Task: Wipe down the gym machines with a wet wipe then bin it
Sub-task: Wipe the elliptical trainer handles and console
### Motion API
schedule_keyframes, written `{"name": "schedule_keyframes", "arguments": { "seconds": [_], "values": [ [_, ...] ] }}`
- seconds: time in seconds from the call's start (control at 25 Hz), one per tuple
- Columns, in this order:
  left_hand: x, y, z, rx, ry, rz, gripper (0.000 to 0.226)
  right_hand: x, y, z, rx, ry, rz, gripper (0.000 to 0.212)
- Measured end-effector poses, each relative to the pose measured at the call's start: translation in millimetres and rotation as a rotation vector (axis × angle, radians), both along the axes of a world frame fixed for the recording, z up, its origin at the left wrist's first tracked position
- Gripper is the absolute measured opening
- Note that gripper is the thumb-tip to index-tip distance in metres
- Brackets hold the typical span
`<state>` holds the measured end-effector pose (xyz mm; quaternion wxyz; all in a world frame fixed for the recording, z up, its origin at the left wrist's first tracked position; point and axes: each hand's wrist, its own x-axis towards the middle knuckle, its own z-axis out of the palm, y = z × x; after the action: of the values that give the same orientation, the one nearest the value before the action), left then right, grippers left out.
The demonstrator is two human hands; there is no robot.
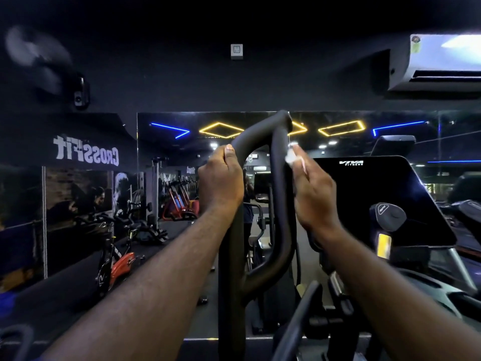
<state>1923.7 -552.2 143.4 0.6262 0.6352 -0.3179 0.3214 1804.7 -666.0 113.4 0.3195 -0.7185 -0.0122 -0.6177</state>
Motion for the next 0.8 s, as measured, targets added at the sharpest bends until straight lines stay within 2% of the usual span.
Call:
{"name": "schedule_keyframes", "arguments": {
  "seconds": [0.08,0.12,0.32,0.4,0.48,0.56,0.68,0.72,0.8],
  "values": [
    [-2.5,2.7,-1.3,0.011,0.001,0.027,0.039,1.8,-8.5,30.7,-0.442,0.176,-0.184,0.045],
    [-3.6,3.0,-2.0,0.018,0.003,0.029,0.039,1.4,-15.2,36.2,-0.570,0.286,-0.215,0.045],
    [-2.5,3.0,-1.9,0.008,0.008,0.016,0.041,-20.2,-15.6,36.6,-0.911,0.459,-0.269,0.036],
    [-5.5,3.0,-1.8,0.017,0.014,0.014,0.040,-22.7,-8.9,66.1,-0.961,0.541,-0.404,0.029],
    [-9.2,4.9,-3.1,0.034,0.014,0.049,0.040,-19.9,-3.3,87.8,-1.010,0.545,-0.544,0.028],
    [-10.9,8.0,-3.0,0.051,0.006,0.089,0.041,-9.5,1.4,73.9,-1.111,0.594,-0.621,0.033],
    [-11.0,7.6,-3.3,0.040,-0.009,0.092,0.041,-9.6,14.9,43.3,-1.293,0.873,-0.620,0.029],
    [-11.1,7.7,-2.9,0.042,-0.012,0.094,0.041,-12.3,15.9,45.6,-1.306,0.891,-0.626,0.031],
    [-11.1,7.8,-1.4,0.048,-0.004,0.085,0.041,-16.3,9.8,64.1,-1.162,0.728,-0.622,0.046]
  ]
}}
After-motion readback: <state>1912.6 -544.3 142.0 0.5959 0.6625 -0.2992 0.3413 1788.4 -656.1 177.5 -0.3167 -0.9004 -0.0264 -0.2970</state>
